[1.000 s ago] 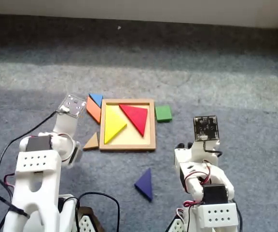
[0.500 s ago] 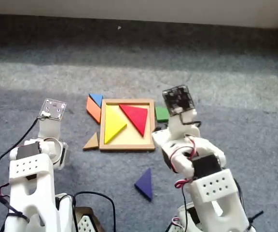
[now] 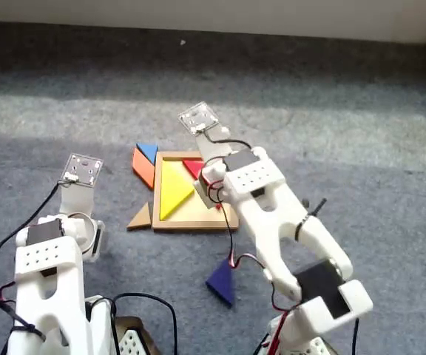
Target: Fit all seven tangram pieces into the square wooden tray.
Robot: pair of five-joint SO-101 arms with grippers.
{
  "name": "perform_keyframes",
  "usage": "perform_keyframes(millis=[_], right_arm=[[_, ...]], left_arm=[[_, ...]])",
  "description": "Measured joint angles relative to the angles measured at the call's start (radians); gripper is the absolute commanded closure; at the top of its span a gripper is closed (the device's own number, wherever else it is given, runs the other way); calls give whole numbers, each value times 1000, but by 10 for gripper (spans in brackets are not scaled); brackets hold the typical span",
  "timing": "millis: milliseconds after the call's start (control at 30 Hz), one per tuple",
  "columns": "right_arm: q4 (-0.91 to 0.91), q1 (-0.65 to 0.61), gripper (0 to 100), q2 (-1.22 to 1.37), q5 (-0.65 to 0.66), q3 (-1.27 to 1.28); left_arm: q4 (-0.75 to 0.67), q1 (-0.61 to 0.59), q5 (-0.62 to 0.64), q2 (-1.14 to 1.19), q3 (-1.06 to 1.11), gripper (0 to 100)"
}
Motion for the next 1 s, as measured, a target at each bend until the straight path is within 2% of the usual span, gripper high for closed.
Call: perform_keyframes(millis=[400,600,833,1000], right_arm=[[-2,-21,673,365,87,-284],[0,-21,675,446,87,-376],[-2,-20,798,454,87,-387],[8,-17,801,454,89,-410]], left_arm=[[-40,0,0,0,26,816],[-40,0,0,0,26,816],[-40,0,0,0,26,816],[-40,0,0,0,26,816]])
